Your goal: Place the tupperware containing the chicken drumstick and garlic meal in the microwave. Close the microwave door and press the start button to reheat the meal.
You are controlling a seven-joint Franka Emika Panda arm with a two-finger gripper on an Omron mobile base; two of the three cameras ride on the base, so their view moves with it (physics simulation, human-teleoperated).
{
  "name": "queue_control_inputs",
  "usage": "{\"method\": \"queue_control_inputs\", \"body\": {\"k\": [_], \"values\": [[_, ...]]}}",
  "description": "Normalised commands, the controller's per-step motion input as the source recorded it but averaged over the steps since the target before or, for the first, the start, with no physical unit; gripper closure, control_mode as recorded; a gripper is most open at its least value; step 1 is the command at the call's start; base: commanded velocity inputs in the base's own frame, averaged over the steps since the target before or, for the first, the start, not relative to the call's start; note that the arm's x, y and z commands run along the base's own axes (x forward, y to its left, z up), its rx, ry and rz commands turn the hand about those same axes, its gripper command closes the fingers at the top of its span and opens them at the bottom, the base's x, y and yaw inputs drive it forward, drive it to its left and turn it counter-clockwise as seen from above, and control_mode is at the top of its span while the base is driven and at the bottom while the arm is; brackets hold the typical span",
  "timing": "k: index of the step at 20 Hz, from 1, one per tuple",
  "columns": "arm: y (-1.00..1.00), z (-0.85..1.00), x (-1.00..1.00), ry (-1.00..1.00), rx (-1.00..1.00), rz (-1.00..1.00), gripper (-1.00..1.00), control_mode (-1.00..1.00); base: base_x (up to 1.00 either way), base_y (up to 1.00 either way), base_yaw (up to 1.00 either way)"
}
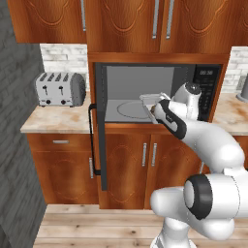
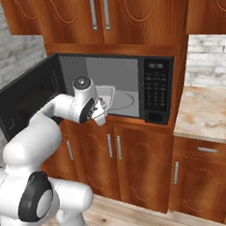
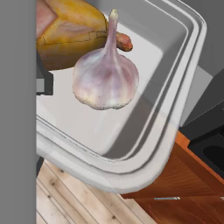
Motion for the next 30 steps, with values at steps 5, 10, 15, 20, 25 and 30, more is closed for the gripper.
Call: {"method": "queue_control_inputs", "body": {"k": [5,10,15,20,25,30], "values": [[0.0,-0.1,0.51,0.01,0.0,0.02,1.0,-1.0,0.0,0.0,0.0],[-0.03,-0.18,0.45,0.0,0.0,0.01,1.0,-1.0,0.0,0.0,0.0],[-0.04,-0.22,0.4,0.0,0.0,0.01,1.0,-1.0,0.0,0.0,0.0],[-0.04,-0.26,0.41,0.01,0.0,0.02,1.0,-1.0,0.0,0.0,0.0],[-0.05,-0.28,0.45,0.03,0.0,0.01,1.0,-1.0,0.0,0.0,0.0],[-0.09,-0.12,0.5,0.02,0.0,0.01,1.0,-1.0,0.0,0.0,0.0]]}}
